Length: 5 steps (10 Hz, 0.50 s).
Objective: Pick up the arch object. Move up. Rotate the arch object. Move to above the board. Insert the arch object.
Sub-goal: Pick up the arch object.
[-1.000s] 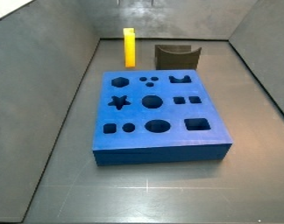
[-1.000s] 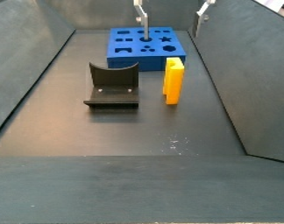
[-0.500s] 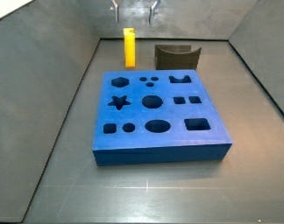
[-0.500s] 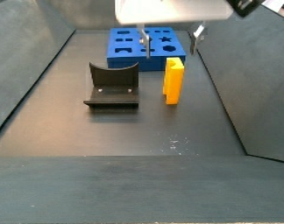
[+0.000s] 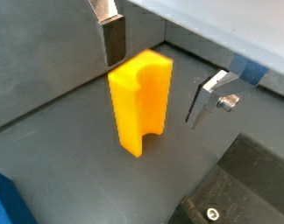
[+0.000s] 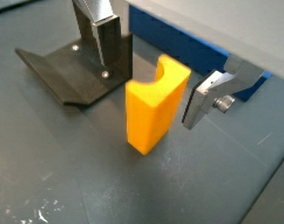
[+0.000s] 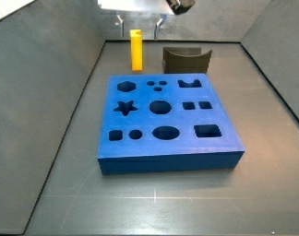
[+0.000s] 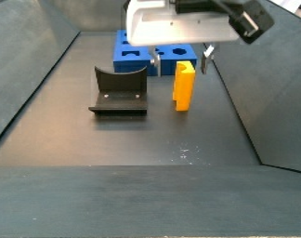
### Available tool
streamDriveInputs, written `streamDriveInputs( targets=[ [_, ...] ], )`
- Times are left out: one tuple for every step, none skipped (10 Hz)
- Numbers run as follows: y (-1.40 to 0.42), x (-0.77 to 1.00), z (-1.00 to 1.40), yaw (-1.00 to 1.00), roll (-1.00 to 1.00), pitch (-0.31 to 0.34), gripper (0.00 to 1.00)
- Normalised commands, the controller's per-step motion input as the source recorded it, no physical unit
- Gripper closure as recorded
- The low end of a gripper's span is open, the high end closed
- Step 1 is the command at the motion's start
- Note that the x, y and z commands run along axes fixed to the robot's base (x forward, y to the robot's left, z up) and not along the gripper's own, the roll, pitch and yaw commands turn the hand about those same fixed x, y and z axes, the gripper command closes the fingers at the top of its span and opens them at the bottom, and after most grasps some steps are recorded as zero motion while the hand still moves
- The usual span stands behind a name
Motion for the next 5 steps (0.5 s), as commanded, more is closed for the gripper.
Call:
streamDriveInputs(
  targets=[
    [0.0,0.0,-0.91,0.0,-0.09,0.0,0.0],
    [0.0,0.04,-0.76,0.0,-0.1,0.011,0.0],
    [0.0,0.0,-0.55,0.0,-0.1,0.0,0.0],
    [0.0,-0.03,-0.06,0.02,-0.07,-0.106,0.0],
    [0.0,0.0,0.0,0.0,0.0,0.0,0.0]
  ],
)
